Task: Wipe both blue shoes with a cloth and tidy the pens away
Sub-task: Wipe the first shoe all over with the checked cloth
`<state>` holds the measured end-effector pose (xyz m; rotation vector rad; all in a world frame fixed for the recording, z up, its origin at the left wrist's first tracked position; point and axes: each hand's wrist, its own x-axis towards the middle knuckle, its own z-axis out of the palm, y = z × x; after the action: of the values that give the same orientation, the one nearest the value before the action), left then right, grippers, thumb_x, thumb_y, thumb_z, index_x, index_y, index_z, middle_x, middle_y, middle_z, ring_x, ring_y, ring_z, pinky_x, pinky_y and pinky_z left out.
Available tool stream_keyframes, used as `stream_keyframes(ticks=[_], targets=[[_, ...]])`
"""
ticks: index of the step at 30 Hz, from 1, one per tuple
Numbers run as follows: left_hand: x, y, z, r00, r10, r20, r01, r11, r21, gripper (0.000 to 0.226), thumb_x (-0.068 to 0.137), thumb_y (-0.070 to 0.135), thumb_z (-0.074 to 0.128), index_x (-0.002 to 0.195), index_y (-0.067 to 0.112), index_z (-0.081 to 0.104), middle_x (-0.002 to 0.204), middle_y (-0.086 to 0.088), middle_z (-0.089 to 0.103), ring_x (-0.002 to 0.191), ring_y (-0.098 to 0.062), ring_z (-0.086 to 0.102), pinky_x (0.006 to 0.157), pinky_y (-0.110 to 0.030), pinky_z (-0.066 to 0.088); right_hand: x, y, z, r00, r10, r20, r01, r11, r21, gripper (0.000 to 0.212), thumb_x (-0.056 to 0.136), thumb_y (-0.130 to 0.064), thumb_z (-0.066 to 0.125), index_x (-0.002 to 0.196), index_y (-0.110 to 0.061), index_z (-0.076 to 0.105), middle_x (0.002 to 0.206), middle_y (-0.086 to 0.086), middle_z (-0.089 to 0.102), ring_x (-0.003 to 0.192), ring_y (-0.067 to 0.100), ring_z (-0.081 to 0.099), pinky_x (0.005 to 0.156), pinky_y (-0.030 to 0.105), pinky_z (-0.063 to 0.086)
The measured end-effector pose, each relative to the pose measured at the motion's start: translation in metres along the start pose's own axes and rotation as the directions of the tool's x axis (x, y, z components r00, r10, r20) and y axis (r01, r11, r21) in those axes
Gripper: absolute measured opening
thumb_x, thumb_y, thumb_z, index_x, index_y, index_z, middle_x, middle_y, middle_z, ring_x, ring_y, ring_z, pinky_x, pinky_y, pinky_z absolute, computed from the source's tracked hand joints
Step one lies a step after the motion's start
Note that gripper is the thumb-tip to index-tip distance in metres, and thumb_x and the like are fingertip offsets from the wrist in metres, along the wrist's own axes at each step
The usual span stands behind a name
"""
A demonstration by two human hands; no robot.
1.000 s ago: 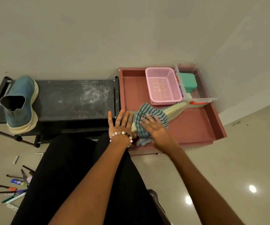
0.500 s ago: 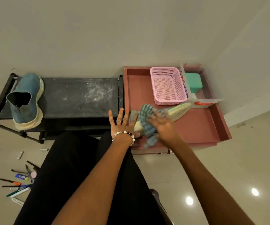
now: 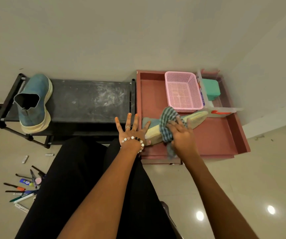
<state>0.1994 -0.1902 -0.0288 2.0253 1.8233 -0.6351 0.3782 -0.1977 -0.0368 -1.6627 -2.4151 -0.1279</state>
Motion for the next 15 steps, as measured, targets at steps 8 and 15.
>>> stream_keyframes(ticks=[8, 15], targets=[[-0.003, -0.001, 0.001, 0.998, 0.054, -0.016, -0.052, 0.993, 0.102, 0.062, 0.100, 0.051, 0.031, 0.150, 0.041, -0.003, 0.157, -0.001, -0.026, 0.138, -0.033, -0.035, 0.093, -0.072, -0.028, -0.002, -0.018, 0.004, 0.978, -0.207, 0.034, 0.207, 0.978, 0.007, 0.065, 0.048, -0.024, 0.083, 0.106, 0.000, 0.069, 0.112, 0.015, 0.068, 0.114, 0.040, 0.058, 0.097, 0.061, 0.025], [0.012, 0.025, 0.017, 0.953, 0.295, -0.062, -0.302, 0.924, -0.233, 0.076, 0.101, 0.024, 0.041, 0.151, 0.013, -0.015, 0.160, -0.002, -0.019, 0.147, -0.023, -0.013, 0.116, -0.051, -0.004, -0.039, 0.020, 0.010, 0.995, 0.097, 0.017, -0.099, 0.978, 0.183, 0.067, 0.059, 0.012, 0.059, 0.125, 0.001, 0.058, 0.133, 0.015, 0.055, 0.134, 0.036, 0.037, 0.110, 0.058, 0.022]])
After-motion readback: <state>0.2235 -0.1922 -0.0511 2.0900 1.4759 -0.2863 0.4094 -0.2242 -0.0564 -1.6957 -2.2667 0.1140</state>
